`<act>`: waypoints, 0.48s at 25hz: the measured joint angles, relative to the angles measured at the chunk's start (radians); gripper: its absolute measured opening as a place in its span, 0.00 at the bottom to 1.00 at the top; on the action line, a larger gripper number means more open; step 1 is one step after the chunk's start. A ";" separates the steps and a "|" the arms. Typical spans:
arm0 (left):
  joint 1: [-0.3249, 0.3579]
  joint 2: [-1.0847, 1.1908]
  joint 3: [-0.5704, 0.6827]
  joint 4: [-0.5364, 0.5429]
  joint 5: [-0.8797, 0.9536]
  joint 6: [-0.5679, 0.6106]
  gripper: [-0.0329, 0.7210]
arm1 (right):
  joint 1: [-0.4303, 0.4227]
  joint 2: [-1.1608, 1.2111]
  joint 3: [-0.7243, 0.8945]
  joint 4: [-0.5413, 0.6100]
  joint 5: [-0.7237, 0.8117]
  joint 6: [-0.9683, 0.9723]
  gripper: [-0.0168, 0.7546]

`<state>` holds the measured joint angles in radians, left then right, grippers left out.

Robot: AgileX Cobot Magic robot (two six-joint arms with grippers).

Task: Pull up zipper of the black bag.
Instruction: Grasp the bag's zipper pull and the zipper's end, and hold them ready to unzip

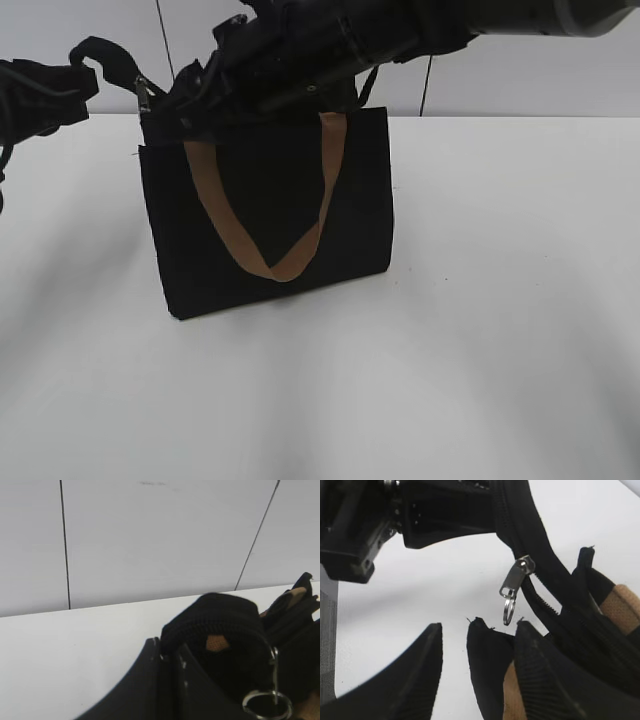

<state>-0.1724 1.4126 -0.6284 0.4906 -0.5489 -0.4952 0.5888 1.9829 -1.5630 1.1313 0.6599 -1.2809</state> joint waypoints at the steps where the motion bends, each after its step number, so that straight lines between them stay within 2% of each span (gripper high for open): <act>1: 0.000 0.000 0.000 0.000 -0.002 -0.012 0.06 | 0.000 0.005 0.000 0.003 0.000 0.000 0.48; 12: 0.000 0.000 0.000 0.000 -0.009 -0.127 0.06 | 0.000 0.054 0.000 0.077 -0.003 0.001 0.48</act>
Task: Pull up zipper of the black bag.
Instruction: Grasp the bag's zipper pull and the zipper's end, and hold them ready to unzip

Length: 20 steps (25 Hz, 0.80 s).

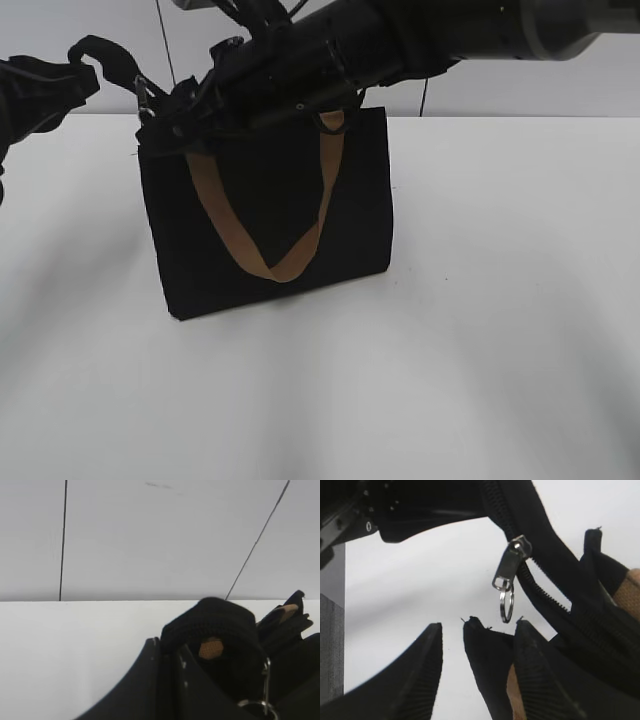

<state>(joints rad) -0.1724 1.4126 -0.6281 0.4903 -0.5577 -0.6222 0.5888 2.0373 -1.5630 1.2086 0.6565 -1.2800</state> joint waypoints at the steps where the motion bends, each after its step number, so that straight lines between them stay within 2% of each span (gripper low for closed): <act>1: 0.000 0.000 0.000 0.000 0.000 -0.008 0.06 | 0.000 0.003 0.000 0.008 -0.002 -0.001 0.48; 6: 0.000 0.000 0.000 0.001 -0.008 -0.022 0.06 | 0.000 0.015 -0.002 0.049 -0.025 -0.001 0.48; 14: 0.000 -0.001 0.000 0.001 -0.012 -0.022 0.06 | 0.000 0.028 -0.002 0.115 -0.053 -0.001 0.39; 20: 0.000 -0.001 0.000 0.001 -0.012 -0.022 0.06 | 0.000 0.028 -0.002 0.140 -0.085 -0.017 0.37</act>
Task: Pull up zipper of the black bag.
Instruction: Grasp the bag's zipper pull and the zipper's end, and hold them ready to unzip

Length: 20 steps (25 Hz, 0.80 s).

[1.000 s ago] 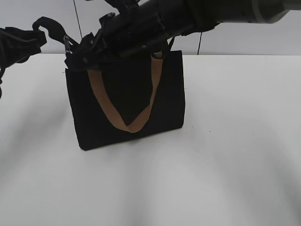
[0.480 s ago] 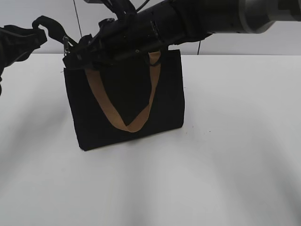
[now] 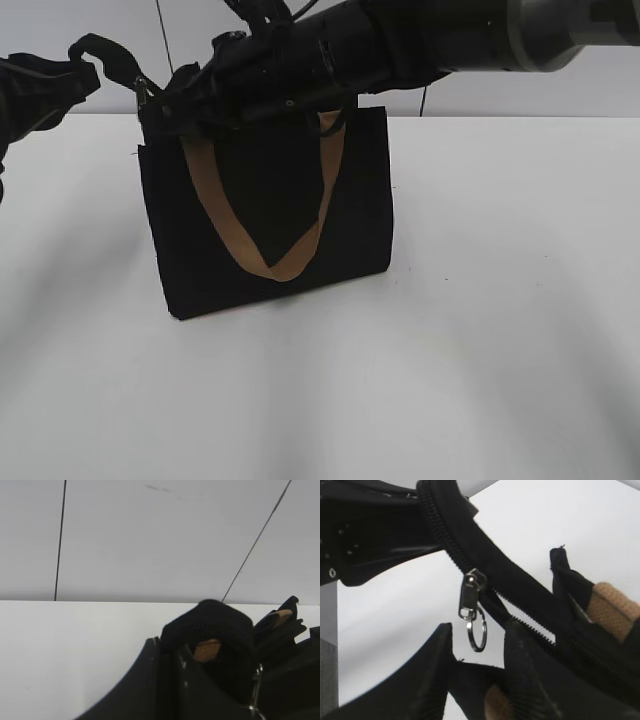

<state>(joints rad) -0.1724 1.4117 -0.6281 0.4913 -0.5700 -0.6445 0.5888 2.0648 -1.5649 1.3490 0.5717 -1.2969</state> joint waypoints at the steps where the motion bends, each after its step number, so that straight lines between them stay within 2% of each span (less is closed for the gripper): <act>1: 0.000 0.000 0.000 0.000 0.000 -0.001 0.06 | 0.000 0.000 0.000 0.000 -0.012 -0.002 0.37; 20: 0.000 0.000 0.000 0.001 0.000 -0.002 0.06 | 0.000 0.013 0.000 0.001 0.001 -0.067 0.36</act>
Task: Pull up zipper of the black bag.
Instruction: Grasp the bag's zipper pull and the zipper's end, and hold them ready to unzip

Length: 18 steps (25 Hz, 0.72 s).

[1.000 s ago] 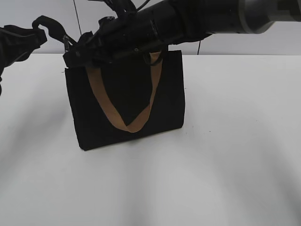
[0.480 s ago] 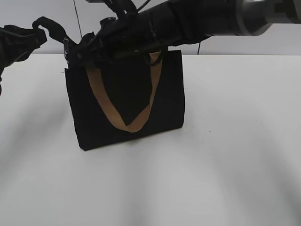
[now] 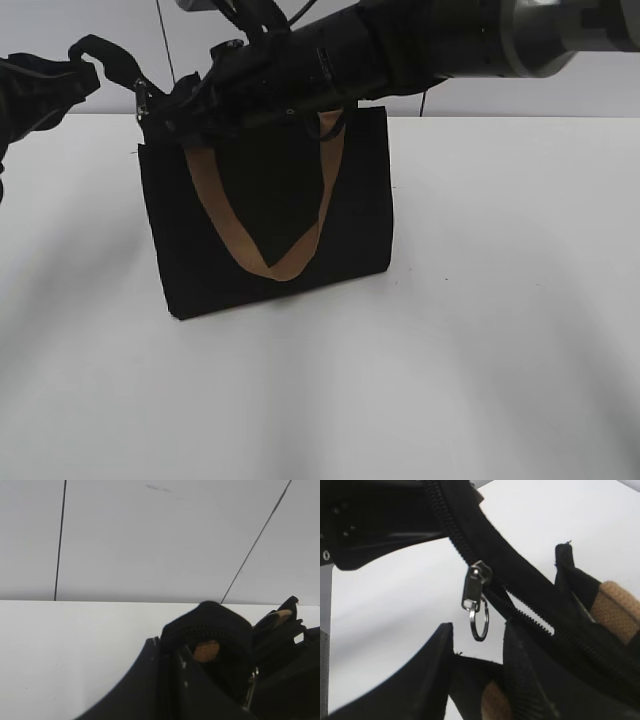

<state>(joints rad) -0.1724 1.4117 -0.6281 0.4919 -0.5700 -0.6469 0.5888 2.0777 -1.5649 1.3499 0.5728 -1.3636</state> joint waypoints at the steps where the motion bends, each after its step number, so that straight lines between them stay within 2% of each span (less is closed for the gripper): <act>1: 0.000 0.000 0.000 0.000 0.000 0.000 0.06 | 0.000 0.000 0.000 0.000 -0.006 0.000 0.34; 6: 0.000 0.000 0.000 0.000 0.000 0.000 0.06 | 0.011 0.004 0.000 0.000 -0.020 -0.008 0.22; 13: 0.000 0.000 0.000 0.000 0.000 0.000 0.06 | 0.049 0.004 0.000 0.004 -0.048 -0.047 0.17; 16: 0.000 0.000 0.000 0.000 0.000 0.000 0.06 | 0.049 0.005 0.000 0.004 -0.056 -0.042 0.04; 18: 0.000 0.000 0.000 0.000 0.000 0.000 0.06 | 0.049 0.005 0.000 0.005 -0.057 -0.026 0.00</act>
<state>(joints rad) -0.1724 1.4117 -0.6281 0.4919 -0.5700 -0.6471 0.6374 2.0822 -1.5649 1.3549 0.5162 -1.3894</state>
